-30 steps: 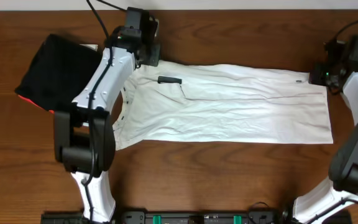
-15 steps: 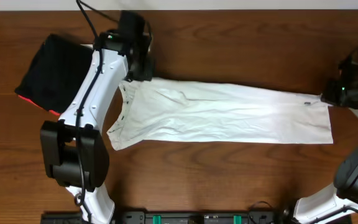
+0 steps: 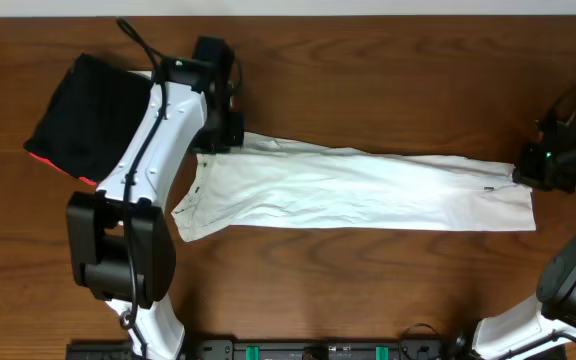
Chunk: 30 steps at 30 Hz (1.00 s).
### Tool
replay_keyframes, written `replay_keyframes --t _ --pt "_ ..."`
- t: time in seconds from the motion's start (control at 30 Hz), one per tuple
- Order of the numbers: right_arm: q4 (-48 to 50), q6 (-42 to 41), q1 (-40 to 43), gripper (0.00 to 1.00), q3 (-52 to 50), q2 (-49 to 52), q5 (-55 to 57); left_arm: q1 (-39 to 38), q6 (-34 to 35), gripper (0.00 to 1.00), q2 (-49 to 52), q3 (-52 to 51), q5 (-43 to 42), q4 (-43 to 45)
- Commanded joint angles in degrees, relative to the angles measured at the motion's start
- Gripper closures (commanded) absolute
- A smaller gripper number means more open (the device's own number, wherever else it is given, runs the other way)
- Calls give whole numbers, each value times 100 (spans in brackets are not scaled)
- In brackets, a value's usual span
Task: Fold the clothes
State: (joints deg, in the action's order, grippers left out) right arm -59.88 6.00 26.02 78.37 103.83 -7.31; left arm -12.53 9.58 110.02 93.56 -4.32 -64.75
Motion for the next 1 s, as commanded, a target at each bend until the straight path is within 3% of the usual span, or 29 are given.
replay_keyframes --t 0.0,0.57,0.97 --pt "-13 -181 39 99 -11 -107 380 20 216 94 -101 -297 28 -59" --pt "-101 -643 42 99 -203 605 1349 37 216 94 -98 -1211 225 22" --pt "-175 -717 44 99 -203 1349 1408 37 216 94 -98 -1543 245 199"
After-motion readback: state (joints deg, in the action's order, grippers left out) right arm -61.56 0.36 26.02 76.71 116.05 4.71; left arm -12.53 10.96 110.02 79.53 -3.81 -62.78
